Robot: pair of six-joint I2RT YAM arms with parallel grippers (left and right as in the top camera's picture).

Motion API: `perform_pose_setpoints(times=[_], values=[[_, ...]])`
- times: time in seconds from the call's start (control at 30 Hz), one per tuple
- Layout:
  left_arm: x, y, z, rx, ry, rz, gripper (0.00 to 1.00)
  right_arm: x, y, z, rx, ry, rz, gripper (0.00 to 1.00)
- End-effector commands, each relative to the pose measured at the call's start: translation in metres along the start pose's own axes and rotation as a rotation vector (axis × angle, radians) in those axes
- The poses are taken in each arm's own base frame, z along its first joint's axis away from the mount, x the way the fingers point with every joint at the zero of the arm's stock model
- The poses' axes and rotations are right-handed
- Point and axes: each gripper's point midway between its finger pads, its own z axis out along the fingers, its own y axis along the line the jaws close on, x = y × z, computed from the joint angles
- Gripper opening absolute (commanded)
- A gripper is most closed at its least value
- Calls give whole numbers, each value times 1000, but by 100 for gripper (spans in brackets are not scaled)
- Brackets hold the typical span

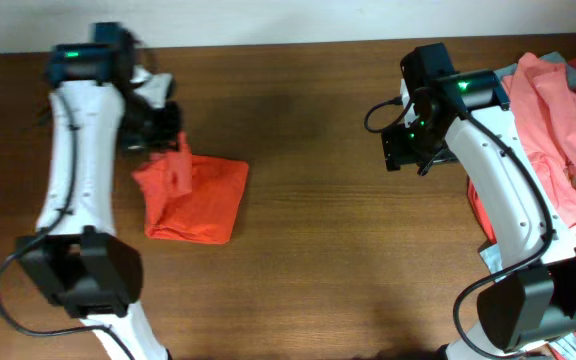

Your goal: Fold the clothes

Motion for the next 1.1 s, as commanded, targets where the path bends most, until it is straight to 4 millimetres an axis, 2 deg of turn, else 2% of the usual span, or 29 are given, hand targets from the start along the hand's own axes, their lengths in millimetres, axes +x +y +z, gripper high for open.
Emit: perform_pose_setpoints(times=[0.0,0.13,0.43,0.7,0.77,0.83,0.9,1.07], values=[[9,-14,4,-137,18,93,6,2,-2,2,-1,11,10,75],[17,-17,14,-194,52,131,8,4,-2,2,0,17,10,75],[33,-12,42,-196,135,129,8,6,-2,2,1,26,9,75],[35,-12,44,-194,144,128,8,6,-2,2,1,27,9,75],[37,-19,45,-153,148,125,17,6,-2,2,1,26,9,75],[37,-27,46,-103,146,125,38,6,-2,2,1,26,9,75],[35,-29,46,-92,141,130,45,6,-2,2,1,26,9,75],[34,-29,47,-92,137,130,46,6,-2,2,1,28,9,75]])
